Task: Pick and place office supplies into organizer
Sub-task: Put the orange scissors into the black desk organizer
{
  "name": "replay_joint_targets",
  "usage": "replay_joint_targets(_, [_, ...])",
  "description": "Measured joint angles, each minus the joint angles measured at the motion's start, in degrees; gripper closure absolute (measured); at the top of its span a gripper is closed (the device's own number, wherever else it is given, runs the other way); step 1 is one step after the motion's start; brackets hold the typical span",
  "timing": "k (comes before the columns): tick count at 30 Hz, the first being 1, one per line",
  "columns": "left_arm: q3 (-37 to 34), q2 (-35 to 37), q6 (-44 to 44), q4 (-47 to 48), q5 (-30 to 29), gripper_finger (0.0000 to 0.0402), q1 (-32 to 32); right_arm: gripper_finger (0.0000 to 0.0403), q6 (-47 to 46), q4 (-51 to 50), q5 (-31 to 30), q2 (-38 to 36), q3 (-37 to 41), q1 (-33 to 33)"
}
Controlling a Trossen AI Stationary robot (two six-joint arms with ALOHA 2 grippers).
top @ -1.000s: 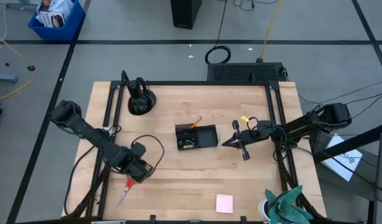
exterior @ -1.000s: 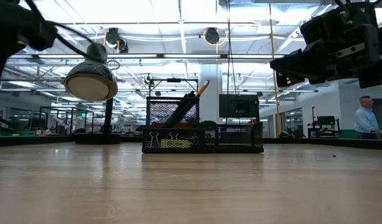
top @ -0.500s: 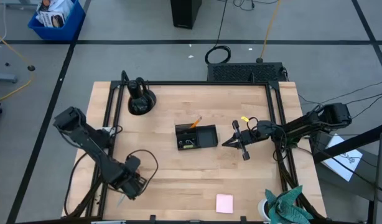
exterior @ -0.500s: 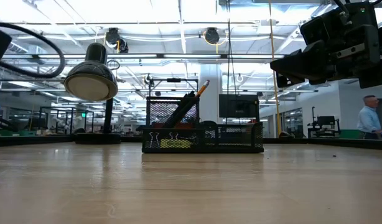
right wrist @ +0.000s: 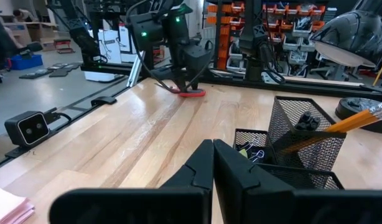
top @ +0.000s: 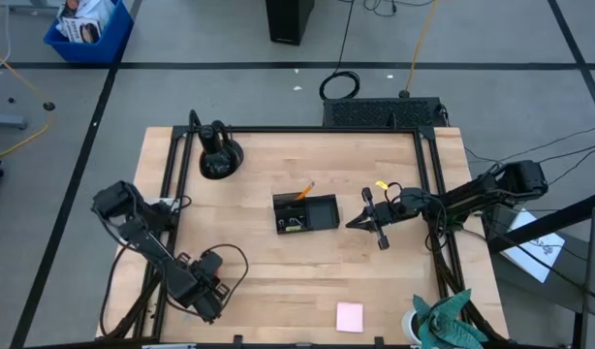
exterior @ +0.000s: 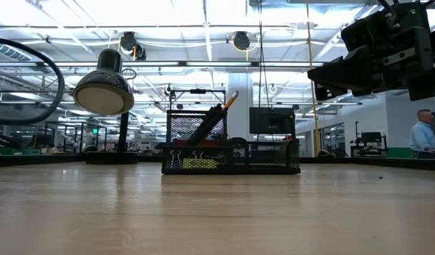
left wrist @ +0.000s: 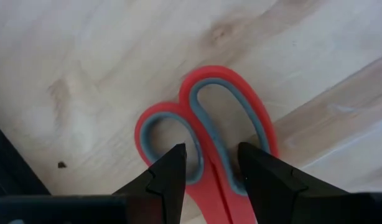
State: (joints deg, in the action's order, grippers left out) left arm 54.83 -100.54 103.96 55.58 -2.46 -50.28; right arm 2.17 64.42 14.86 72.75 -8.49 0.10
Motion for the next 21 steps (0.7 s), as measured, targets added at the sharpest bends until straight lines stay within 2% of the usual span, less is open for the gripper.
replay_joint_targets(6, [-0.2,-0.6,-1.7,-2.8,-3.0,0.0259,-0.6,0.0399,0.1,0.0,0.0,0.0,0.0,0.0])
replay_joint_targets(13, [-0.2,-0.6,-1.8,-4.0,-4.2,0.0366,-0.5,0.0399,0.0,0.0,0.0,0.0,0.0,0.0])
replay_joint_targets(18, [-0.2,-0.7,-1.9,-3.8,-6.9,0.0369,-0.6,0.0399,0.0,0.0,0.0,0.0,0.0,0.0])
replay_joint_targets(21, [-0.3,-0.8,-3.0,-4.8,-11.2,0.0353,-0.8,0.0399,0.1,0.0,0.0,0.0,0.0,0.0])
